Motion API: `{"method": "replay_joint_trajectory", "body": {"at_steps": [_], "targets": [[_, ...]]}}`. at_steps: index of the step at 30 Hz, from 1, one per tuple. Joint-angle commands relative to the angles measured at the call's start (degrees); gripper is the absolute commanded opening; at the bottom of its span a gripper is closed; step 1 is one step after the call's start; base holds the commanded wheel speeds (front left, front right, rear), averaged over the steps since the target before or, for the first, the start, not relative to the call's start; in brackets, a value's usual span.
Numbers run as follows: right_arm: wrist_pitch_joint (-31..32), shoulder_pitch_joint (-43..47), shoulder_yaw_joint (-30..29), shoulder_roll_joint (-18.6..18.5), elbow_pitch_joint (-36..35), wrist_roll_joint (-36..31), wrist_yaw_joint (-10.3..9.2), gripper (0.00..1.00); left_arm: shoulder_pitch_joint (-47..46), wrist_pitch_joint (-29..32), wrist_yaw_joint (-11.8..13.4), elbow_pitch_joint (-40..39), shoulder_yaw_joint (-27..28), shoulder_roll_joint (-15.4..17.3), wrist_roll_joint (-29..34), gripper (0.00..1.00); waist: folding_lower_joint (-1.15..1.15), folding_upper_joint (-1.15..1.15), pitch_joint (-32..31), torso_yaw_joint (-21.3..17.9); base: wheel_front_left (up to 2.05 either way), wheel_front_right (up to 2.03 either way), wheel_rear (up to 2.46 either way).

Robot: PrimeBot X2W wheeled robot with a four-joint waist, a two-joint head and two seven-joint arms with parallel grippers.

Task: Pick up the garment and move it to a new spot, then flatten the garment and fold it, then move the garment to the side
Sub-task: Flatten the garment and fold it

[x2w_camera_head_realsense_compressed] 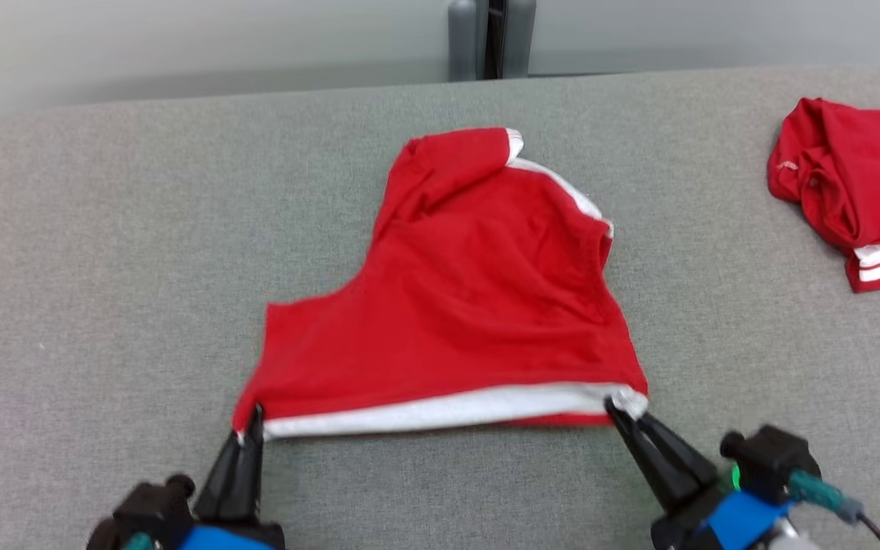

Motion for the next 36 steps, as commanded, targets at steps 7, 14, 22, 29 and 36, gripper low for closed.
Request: {"method": "replay_joint_trajectory", "body": {"at_steps": [7,14,22,29,36], "targets": [[0.04,11.47,-3.33,-0.31,-3.07,0.79,-0.05,0.00,7.51,-0.16,0.54,-1.44,-0.04,-1.04,-0.66,0.00,0.02,0.00,-4.05,-0.04,0.00,0.00,0.00],[0.54,14.78,-6.37,0.98,-4.28,0.04,-0.06,0.00,8.83,-0.16,0.15,-0.82,-0.68,-0.92,-0.45,0.00,0.02,0.00,-5.62,-0.23,0.00,0.00,0.00],[0.74,13.57,-7.81,1.77,-5.29,-1.85,-0.05,0.00,6.03,-0.16,-0.99,-0.30,-1.56,-0.52,0.45,0.00,0.02,0.00,-6.59,0.07,0.00,0.00,0.00],[1.29,6.15,-8.19,-0.23,-7.46,-4.62,-0.05,0.00,-4.17,0.24,-3.28,0.42,-2.95,1.45,2.86,0.00,0.02,0.00,-5.18,0.14,0.00,0.00,0.00],[2.87,-11.51,-7.06,-1.87,-7.02,-4.84,-0.05,0.00,-22.96,2.27,-5.19,3.34,-3.17,3.21,4.17,0.00,0.02,0.00,-0.41,-0.53,0.00,0.00,0.00]]}}
